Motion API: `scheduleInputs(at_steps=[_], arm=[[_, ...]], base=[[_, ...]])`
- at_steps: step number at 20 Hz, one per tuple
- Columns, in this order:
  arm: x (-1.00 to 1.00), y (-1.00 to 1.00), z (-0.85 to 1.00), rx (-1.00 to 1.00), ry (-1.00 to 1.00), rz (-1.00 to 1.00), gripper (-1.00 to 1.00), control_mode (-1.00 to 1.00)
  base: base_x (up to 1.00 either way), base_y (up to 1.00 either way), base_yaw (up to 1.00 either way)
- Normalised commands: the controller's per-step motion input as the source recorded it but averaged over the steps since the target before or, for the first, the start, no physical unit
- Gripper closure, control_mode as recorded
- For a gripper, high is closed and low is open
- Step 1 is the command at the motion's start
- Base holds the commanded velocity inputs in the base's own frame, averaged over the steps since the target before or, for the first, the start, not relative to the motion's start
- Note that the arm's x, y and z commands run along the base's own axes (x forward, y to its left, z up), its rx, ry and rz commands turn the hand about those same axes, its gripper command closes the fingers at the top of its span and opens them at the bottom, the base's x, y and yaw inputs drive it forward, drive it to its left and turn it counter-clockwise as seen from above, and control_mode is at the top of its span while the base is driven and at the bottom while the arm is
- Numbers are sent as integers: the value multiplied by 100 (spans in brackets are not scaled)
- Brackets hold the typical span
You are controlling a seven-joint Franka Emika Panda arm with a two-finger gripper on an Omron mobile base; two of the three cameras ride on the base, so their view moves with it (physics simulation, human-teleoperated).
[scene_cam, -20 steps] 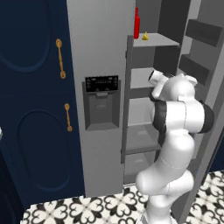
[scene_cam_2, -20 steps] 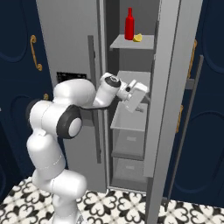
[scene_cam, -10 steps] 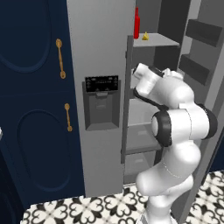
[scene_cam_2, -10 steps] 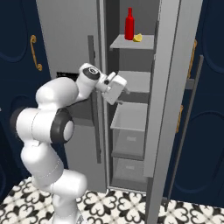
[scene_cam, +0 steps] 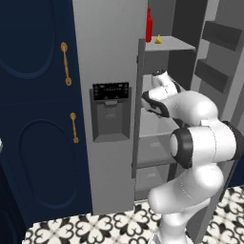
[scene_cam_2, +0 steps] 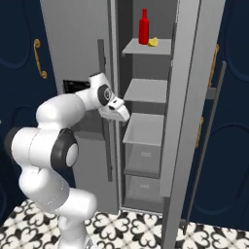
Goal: Grab a lemon wedge from the fridge and one ice cube from the ice bowl, and put them in the glass of lemonade.
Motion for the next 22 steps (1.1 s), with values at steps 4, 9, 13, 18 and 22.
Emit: scheduleInputs(at_steps=[4,9,13,18,22], arm=[[0,61,-37,64,-25,10,-100,-100],[-11,15,25,26,-3,8,-100,-100],[-68,0,83,0,1,10,-100,-100],[-96,0,88,-8,12,4,-100,-100],[-100,0,36,-10,20,1,-100,-100]], base=[[0,0,0],[0,0,0],[0,0,0],[0,0,0],[0,0,0]])
